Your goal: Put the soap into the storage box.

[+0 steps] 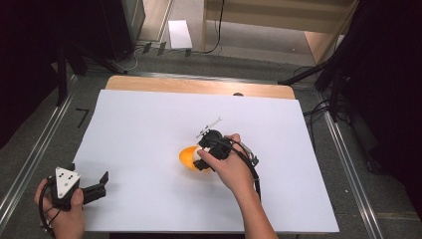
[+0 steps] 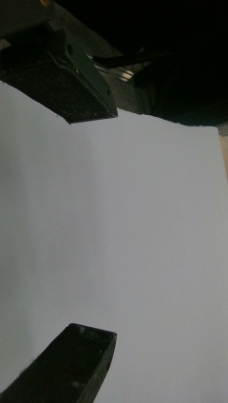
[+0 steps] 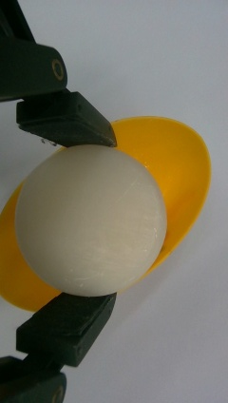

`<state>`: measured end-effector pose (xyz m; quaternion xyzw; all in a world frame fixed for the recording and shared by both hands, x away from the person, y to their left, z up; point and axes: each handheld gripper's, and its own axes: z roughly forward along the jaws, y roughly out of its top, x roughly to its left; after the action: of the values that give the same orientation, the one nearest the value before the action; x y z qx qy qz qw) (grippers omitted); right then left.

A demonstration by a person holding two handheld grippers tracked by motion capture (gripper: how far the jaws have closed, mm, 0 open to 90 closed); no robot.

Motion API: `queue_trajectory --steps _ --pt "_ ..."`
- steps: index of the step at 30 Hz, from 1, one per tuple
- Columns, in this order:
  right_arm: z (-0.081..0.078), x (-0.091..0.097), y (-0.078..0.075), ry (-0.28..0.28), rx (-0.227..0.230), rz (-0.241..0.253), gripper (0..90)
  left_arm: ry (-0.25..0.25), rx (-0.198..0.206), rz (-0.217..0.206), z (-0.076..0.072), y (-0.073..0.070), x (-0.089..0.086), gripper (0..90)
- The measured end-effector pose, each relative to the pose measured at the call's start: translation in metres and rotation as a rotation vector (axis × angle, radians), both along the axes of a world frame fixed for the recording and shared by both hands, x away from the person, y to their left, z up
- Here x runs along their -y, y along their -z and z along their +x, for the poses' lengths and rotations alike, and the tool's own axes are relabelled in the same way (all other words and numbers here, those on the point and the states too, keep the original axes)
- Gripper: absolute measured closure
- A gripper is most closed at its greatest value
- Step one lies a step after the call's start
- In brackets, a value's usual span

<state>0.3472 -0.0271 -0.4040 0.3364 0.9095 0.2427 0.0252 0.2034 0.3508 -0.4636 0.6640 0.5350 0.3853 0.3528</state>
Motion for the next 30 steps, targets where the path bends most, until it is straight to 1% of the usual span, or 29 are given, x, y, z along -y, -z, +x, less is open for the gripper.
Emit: queue_trajectory --steps 1,2,4,7,10,13,15,16,19,21,23,25,30 --pt "0.000 0.000 0.000 0.004 0.005 0.008 25.3 0.000 0.000 0.000 0.000 0.000 0.000 0.0" --pt "0.000 0.001 -0.002 0.011 0.005 0.028 24.8 0.000 0.001 -0.001 0.000 0.000 0.000 0.0" --pt "0.002 0.004 -0.004 0.023 -0.003 0.053 23.4 0.000 0.000 -0.001 0.000 0.000 0.000 0.0" --pt "0.002 0.007 -0.005 0.026 -0.003 0.053 22.4 0.000 0.001 -0.002 0.000 0.000 0.000 0.0" --pt "0.001 0.011 -0.006 0.027 -0.001 0.064 21.5 0.000 0.001 -0.002 0.000 0.000 0.000 0.0" --pt "-0.001 0.016 -0.008 0.034 0.014 0.077 18.0 0.000 0.000 -0.001 0.000 0.000 0.000 0.0" --pt "-0.003 0.021 -0.010 0.046 0.030 0.073 14.4 0.000 0.001 -0.001 0.000 0.000 0.000 0.0" --pt "-0.003 0.024 -0.010 0.050 0.049 0.068 13.6 -0.001 0.001 0.001 0.000 0.000 0.000 0.0" --pt "-0.006 0.034 -0.012 0.077 0.086 0.086 12.3 -0.002 0.004 0.002 0.000 0.000 0.000 0.0" --pt "-0.007 0.041 -0.012 0.096 0.103 0.098 8.1 -0.003 0.006 -0.001 -0.001 0.000 0.000 0.0" --pt "-0.008 0.048 -0.012 0.110 0.103 0.114 4.6 -0.004 0.007 -0.004 -0.001 0.000 0.000 0.0" --pt "-0.009 0.054 -0.010 0.125 0.107 0.114 1.9 -0.004 0.003 -0.001 0.000 0.000 0.000 0.0" --pt "-0.010 0.065 -0.004 0.145 0.107 0.112 0.3 -0.004 0.006 -0.001 -0.001 0.000 0.000 0.0"
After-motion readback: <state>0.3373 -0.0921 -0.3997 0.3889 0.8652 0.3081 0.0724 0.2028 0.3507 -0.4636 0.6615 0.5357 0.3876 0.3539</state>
